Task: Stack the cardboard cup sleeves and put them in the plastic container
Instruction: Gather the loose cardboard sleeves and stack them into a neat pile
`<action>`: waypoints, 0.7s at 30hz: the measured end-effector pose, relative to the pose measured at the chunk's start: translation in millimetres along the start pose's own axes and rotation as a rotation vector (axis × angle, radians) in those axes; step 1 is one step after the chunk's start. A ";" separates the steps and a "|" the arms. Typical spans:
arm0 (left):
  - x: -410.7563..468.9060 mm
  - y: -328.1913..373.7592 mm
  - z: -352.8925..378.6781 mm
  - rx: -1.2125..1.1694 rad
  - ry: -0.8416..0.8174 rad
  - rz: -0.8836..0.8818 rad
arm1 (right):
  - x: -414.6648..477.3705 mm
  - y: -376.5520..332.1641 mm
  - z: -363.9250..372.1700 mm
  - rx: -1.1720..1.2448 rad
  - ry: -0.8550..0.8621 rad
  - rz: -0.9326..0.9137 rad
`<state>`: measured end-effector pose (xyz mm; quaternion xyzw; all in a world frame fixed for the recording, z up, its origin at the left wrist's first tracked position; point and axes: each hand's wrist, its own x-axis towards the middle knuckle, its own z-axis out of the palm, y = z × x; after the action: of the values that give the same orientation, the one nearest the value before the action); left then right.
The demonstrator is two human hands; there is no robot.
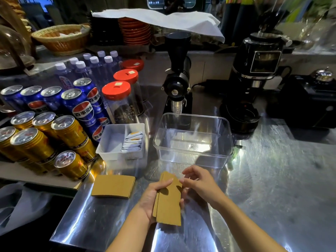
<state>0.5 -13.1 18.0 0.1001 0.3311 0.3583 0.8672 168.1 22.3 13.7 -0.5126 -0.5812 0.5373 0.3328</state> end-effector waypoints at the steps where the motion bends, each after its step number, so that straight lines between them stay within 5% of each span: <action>1: -0.5 1.0 1.5 0.038 -0.023 -0.035 | 0.0 -1.1 -4.0 0.010 -0.015 -0.008; 7: 2.6 2.0 15.3 0.332 -0.102 -0.160 | 0.3 -7.4 -19.3 0.055 -0.398 0.024; 12: 2.6 9.0 24.4 0.675 -0.165 -0.144 | -1.0 3.9 -34.2 0.228 -0.301 0.006; 16: 4.5 10.9 23.6 1.119 0.189 0.199 | -6.1 24.7 -43.8 0.325 -0.083 -0.013; 21: 22.8 -5.1 8.1 0.811 0.383 0.597 | -12.7 48.1 -29.2 0.428 0.139 -0.004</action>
<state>20.5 -0.6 10.6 0.4496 0.5521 0.4446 0.5435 210.1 13.5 -24.8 -0.4650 -0.4305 0.6112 0.4742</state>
